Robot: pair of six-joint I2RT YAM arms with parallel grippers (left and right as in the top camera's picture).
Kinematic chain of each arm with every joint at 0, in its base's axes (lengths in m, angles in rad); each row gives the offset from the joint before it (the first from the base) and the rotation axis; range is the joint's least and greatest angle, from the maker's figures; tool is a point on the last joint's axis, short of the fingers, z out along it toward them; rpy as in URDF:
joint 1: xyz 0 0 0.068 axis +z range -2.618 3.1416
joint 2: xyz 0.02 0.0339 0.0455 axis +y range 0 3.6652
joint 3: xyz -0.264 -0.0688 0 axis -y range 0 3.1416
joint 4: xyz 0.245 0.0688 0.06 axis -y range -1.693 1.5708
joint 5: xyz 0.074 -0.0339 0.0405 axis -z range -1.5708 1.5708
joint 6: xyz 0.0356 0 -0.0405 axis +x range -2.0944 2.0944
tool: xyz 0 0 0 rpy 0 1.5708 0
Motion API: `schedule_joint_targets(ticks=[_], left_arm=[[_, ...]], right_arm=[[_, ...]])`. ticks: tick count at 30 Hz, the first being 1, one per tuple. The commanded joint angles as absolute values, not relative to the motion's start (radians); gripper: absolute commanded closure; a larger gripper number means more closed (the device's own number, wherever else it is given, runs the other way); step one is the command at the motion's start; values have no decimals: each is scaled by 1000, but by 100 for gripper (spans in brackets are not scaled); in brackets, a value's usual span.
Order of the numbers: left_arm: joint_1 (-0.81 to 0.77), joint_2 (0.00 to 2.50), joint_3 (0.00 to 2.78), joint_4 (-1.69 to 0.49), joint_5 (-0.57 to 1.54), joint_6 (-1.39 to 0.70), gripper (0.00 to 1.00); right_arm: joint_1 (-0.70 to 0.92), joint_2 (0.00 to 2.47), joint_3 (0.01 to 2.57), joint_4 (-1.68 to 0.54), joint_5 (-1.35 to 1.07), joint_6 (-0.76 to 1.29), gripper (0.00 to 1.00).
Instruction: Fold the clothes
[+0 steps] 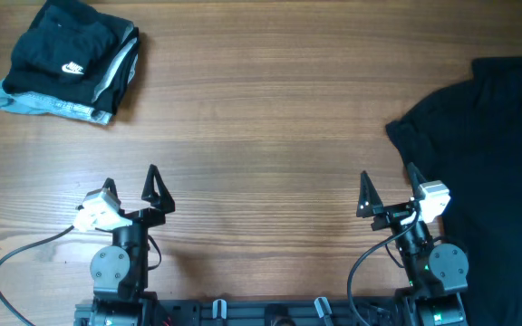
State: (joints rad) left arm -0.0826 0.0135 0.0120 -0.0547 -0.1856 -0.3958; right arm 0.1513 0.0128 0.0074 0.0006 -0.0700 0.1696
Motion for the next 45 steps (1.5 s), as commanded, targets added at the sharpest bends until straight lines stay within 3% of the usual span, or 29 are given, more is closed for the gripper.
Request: schedule_joint_targets(ticks=[1, 25, 31, 34, 37, 40, 45], left_arm=[[-75, 7, 6, -52, -199, -401, 0], [-75, 7, 6, -52, -199, -401, 0], [-76, 7, 6, -51, -81, -405, 0], [-76, 7, 9, 101, 81, -405, 0], [-76, 11, 92, 182, 83, -397, 0], [-75, 109, 244, 8, 92, -346, 0], [-75, 449, 556, -202, 97, -291, 0]], right_arm=[[146, 14, 5, 3, -59, 157, 0], [146, 14, 5, 14, -60, 159, 0], [146, 16, 6, 20, -129, 450, 0], [146, 16, 19, 130, -270, 463, 0], [146, 45, 150, 133, -341, 355, 0], [146, 192, 332, -6, -330, 306, 0], [146, 637, 771, -326, -213, 287, 0]])
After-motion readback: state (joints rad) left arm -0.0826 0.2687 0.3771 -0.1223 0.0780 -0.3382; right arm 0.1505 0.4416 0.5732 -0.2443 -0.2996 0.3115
